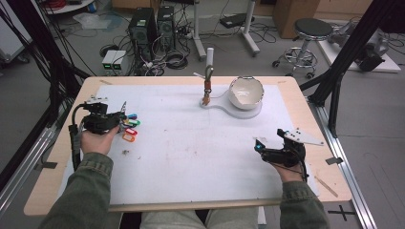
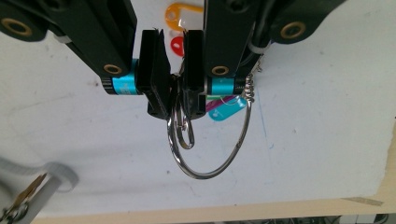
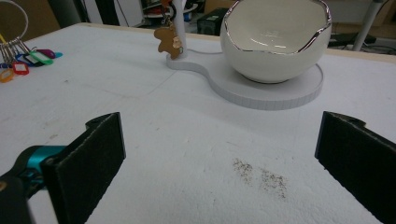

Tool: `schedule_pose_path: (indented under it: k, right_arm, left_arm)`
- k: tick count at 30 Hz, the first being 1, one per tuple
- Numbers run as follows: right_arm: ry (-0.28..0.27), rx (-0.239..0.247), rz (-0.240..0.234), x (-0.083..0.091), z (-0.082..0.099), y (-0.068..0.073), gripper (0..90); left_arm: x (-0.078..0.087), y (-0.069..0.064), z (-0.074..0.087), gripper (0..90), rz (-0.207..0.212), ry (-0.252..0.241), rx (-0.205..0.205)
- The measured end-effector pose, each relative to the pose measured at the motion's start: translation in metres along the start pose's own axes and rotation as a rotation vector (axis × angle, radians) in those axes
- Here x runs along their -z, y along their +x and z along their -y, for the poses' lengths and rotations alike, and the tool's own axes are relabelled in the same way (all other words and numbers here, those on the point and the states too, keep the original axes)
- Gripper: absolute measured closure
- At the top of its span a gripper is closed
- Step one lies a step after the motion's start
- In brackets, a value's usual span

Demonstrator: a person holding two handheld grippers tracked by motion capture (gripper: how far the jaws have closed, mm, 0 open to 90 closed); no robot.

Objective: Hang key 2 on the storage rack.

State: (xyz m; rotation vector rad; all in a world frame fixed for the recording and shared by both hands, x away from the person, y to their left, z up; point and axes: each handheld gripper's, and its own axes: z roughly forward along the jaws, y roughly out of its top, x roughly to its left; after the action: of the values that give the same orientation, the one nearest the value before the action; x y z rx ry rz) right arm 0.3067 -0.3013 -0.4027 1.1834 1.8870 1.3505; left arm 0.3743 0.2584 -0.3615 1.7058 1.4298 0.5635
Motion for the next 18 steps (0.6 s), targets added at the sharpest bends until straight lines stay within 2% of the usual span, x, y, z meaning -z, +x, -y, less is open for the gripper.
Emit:
schedule_pose_path:
  k: [5,8,11,18]
  right_arm:
    - [0.001,-0.003,0.001,0.000,0.000,0.000,0.8]
    - [0.001,-0.006,0.002,0.001,0.000,0.000,0.8]
    - [-0.003,-0.006,0.003,0.001,0.000,0.000,0.8]
    - [-0.015,-0.011,0.012,0.002,0.000,0.000,0.7]
  left_arm:
    - [0.004,0.001,-0.010,80.7,0.020,-0.037,0.059]
    - [0.007,0.000,-0.017,80.7,0.029,-0.059,0.075]
    - [0.009,-0.001,-0.023,80.7,0.051,-0.079,0.111]
    - [0.010,-0.008,-0.039,80.7,0.062,-0.103,0.122]
